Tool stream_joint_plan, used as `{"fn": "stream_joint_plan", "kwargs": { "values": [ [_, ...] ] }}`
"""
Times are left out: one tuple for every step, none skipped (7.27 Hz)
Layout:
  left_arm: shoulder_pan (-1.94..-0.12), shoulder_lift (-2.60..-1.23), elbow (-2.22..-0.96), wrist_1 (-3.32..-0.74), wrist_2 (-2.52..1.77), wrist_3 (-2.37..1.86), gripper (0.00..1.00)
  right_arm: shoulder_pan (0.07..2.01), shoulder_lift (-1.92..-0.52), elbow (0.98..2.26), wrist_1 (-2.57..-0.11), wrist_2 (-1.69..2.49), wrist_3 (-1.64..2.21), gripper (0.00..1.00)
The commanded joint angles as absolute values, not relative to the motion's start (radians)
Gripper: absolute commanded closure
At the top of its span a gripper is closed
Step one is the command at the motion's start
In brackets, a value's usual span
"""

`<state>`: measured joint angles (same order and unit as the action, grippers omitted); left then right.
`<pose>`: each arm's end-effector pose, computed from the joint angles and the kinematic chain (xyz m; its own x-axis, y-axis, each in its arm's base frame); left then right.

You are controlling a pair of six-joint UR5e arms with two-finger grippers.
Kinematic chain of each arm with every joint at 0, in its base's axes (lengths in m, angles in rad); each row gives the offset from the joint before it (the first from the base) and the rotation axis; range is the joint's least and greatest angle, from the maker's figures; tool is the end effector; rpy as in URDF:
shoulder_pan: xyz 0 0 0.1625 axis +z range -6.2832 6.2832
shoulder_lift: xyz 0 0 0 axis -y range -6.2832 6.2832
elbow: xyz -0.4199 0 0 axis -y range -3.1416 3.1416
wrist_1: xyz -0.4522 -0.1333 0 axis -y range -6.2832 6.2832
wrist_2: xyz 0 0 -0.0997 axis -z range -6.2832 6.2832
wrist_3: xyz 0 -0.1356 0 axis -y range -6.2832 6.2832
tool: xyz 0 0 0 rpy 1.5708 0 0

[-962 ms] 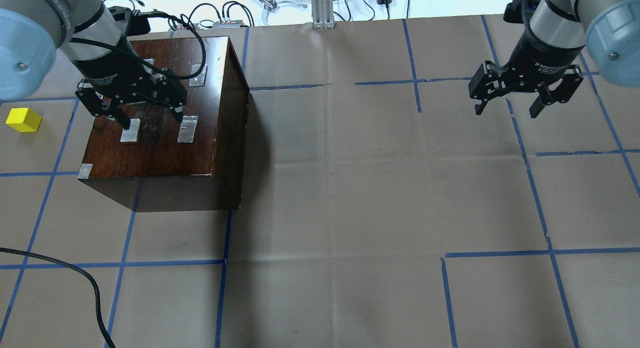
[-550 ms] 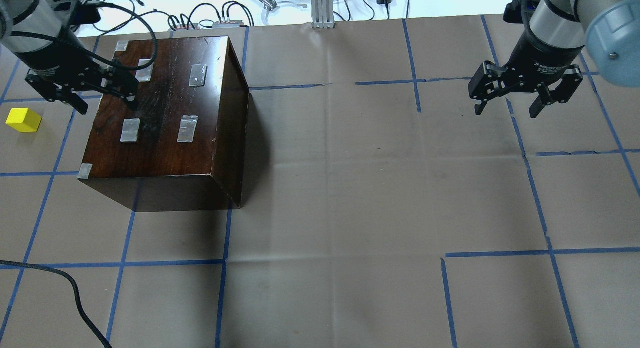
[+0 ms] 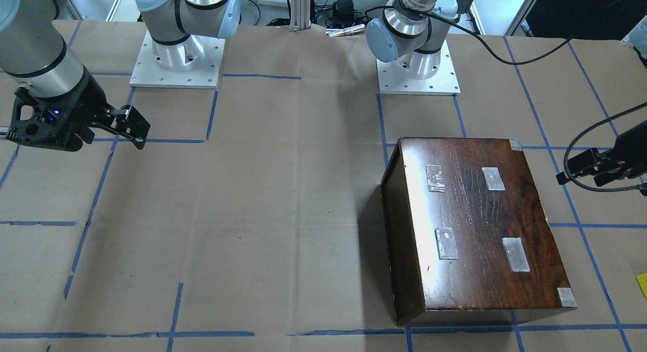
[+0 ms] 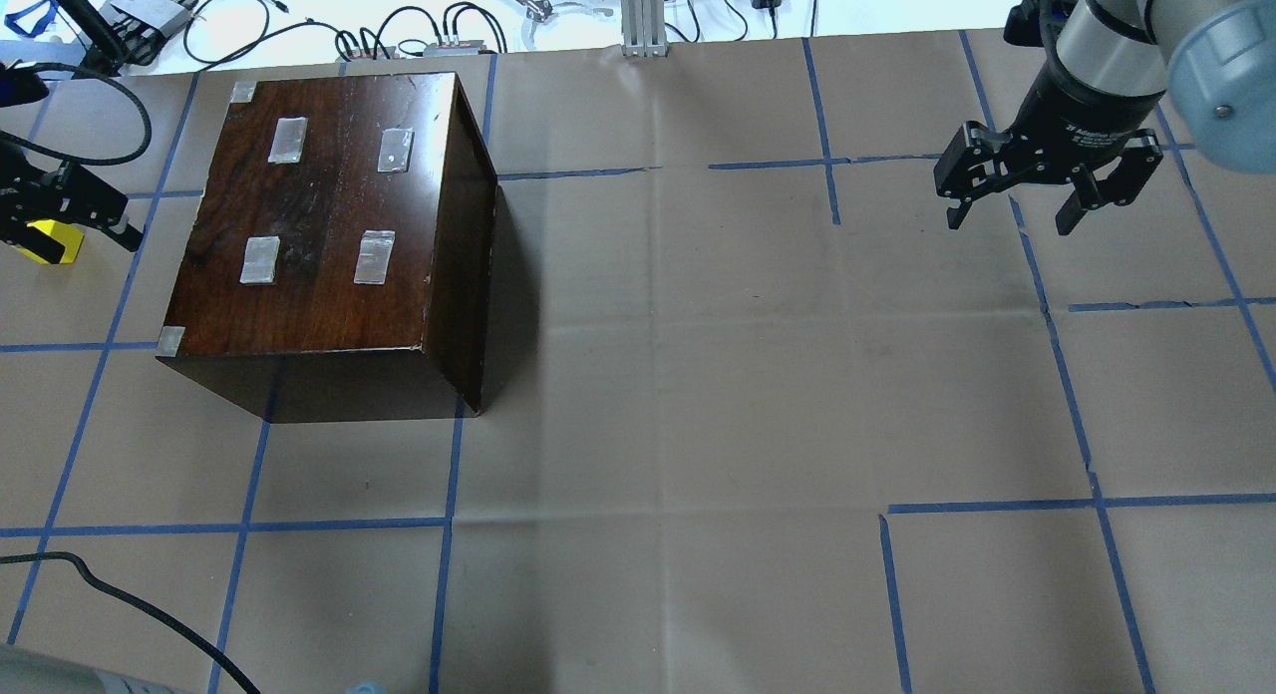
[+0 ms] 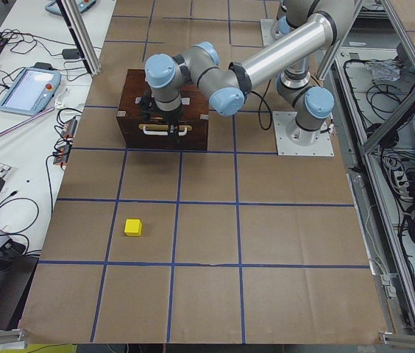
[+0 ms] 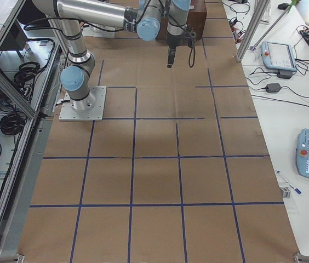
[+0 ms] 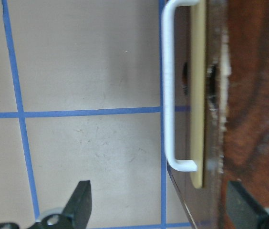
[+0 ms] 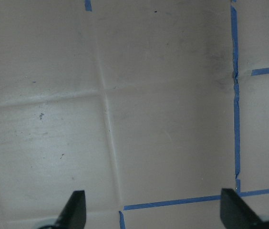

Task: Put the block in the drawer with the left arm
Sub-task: 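Move the left gripper down beside the cabinet to the white drawer handle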

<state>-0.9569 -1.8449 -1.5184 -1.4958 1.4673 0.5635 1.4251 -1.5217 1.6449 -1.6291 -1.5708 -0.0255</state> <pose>0.2446 -0.6029 0.3193 -0.9844 -0.0629 0.1645 -0.0521 0.9963 0.0690 0.0506 -0.5735 0.3845 -0.9928 0.1200 -0.0016 0.1196 0.9907 0.0648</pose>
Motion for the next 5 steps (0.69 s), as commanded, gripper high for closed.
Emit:
{"fn": "stream_joint_plan", "kwargs": {
  "values": [
    [-0.905, -1.897, -1.522, -1.480, 1.363, 0.569, 0.01, 1.425, -1.522, 1.646, -1.629, -1.571, -0.026, 0.00],
    [-0.904, -1.916, -1.520, -1.461, 1.300, 0.619, 0.01, 1.425, -1.522, 1.644, -1.629, -1.571, -0.026, 0.00],
    [-0.904, -1.934, -1.516, -1.444, 1.277, 0.661, 0.01, 1.425, -1.522, 1.644, -1.629, -1.571, -0.026, 0.00],
    [-0.908, -1.946, -1.511, -1.443, 1.267, 0.661, 0.01, 1.425, -1.522, 1.646, -1.629, -1.571, -0.025, 0.00],
    [-0.911, -1.956, -1.509, -1.442, 1.255, 0.661, 0.01, 1.425, -1.522, 1.646, -1.629, -1.571, -0.026, 0.00]
  ]
}}
